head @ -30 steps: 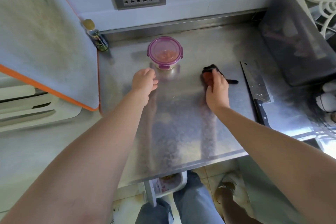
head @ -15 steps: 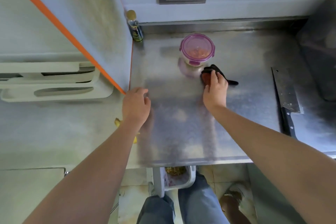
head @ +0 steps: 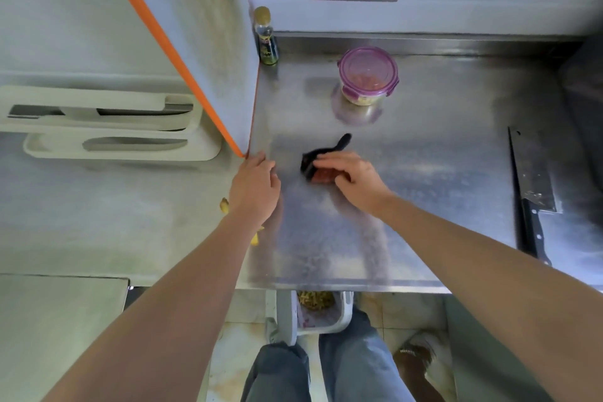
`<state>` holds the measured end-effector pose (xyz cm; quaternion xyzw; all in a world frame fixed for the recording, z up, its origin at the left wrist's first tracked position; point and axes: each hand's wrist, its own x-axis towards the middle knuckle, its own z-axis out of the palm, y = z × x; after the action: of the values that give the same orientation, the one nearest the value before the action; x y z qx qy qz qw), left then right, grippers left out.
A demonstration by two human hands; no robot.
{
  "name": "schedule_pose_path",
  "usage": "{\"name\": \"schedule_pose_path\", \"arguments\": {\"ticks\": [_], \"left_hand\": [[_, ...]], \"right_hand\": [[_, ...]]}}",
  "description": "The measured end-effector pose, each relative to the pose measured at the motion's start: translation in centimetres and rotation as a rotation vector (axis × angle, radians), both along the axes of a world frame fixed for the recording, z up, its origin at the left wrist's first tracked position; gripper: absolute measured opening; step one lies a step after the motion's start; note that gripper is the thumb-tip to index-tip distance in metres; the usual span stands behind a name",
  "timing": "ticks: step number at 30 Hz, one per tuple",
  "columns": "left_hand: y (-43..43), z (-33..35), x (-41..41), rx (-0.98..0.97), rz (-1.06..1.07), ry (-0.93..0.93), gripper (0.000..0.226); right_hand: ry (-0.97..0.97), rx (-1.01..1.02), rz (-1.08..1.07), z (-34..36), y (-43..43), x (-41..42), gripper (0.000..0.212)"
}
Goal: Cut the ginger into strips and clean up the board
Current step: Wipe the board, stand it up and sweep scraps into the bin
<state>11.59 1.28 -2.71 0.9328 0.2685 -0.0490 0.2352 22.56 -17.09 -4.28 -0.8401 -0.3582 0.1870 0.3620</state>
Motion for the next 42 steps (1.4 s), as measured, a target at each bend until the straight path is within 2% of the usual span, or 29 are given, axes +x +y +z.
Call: {"name": "schedule_pose_path", "arguments": {"ticks": [2, 3, 6, 8, 10, 12, 14, 17, 19, 21, 23, 25, 27, 29, 31, 33, 35, 38, 39, 42], "left_hand": [[-0.1, 0.0, -0.1, 0.009, -0.022, 0.017, 0.036], [-0.2, 0.0, -0.1, 0.013, -0.032, 0.022, 0.036], [-0.3, -0.3, -0.3, 0.028, -0.042, 0.032, 0.038], [-0.5, -0.5, -0.8, 0.044, -0.05, 0.033, 0.038], [-0.4, -0.6, -1.5, 0.058, -0.059, 0.014, 0.036], [-0.1, -0.7, -2.7, 0.084, -0.057, -0.038, 0.033], [0.4, -0.9, -3.9, 0.115, -0.011, -0.08, 0.03], [1.4, -0.8, -6.3, 0.081, 0.144, -0.117, 0.037], [2.1, -0.9, -8.0, 0.033, 0.221, -0.088, 0.044], [2.5, -1.3, -9.4, -0.039, 0.251, -0.028, 0.05], [2.1, -1.7, -10.2, -0.139, 0.246, -0.023, 0.053], [1.0, -1.9, -10.4, -0.247, 0.217, -0.09, 0.053], [-0.3, -1.8, -10.5, -0.343, 0.18, -0.168, 0.053], [-1.2, -1.6, -10.6, -0.306, 0.142, -0.225, 0.051], [-1.8, -1.1, -10.8, -0.198, 0.139, -0.3, 0.047], [-2.2, -0.3, -10.8, -0.201, 0.159, -0.416, 0.038], [-2.8, 1.0, -10.4, -0.399, 0.184, -0.495, 0.03], [-5.0, 3.4, -9.0, -0.893, 0.245, -0.488, 0.022], [-5.8, 4.0, -8.6, -0.977, 0.273, -0.484, 0.024], [-6.2, 4.5, -8.1, -0.93, 0.427, -0.524, 0.038]], "right_hand": [[0.053, 0.028, -0.003, 0.5, -0.9, -0.9, 0.053], [0.061, 0.065, -0.071, 0.8, -1.5, -0.9, 0.055], [-0.074, 0.15, -0.47, 1.2, -4.1, 0.8, 0.065], [-0.148, 0.019, -0.748, 1.1, -6.4, 1.6, 0.063], [-0.092, -0.163, -0.852, 0.6, -7.6, 1.0, 0.06], [-0.099, -0.193, -0.748, -0.4, -6.9, -1.4, 0.063], [-0.121, -0.127, -0.541, -1.3, -4.7, -4.7, 0.064], [-0.007, -0.011, -0.34, -0.6, -2.0, -7.9, 0.057], [-0.01, 0.035, -0.364, 0.0, -1.9, -8.1, 0.057], [-0.1, 0.07, -0.583, 0.2, -2.7, -7.1, 0.059], [-0.101, -0.005, -0.819, 0.0, -3.7, -6.8, 0.058], [-0.092, -0.09, -0.782, -0.4, -3.8, -7.9, 0.057], [-0.067, -0.045, -0.62, -0.9, -3.4, -9.3, 0.054], [0.071, 0.012, -0.569, 0.0, -3.0, -9.6, 0.053], [0.191, 0.093, -0.638, 1.0, -2.6, -9.3, 0.053], [0.295, 0.217, -0.699, 2.4, -1.8, -9.6, 0.053], [0.406, 0.326, -0.678, 3.7, -0.4, -10.6, 0.048], [0.612, 0.41, -0.519, 5.5, 1.8, -13.0, 0.04], [0.687, 0.422, -0.46, 5.9, 2.4, -13.6, 0.038], [0.87, 0.434, -0.317, 6.5, 3.7, -14.7, 0.039]]}}
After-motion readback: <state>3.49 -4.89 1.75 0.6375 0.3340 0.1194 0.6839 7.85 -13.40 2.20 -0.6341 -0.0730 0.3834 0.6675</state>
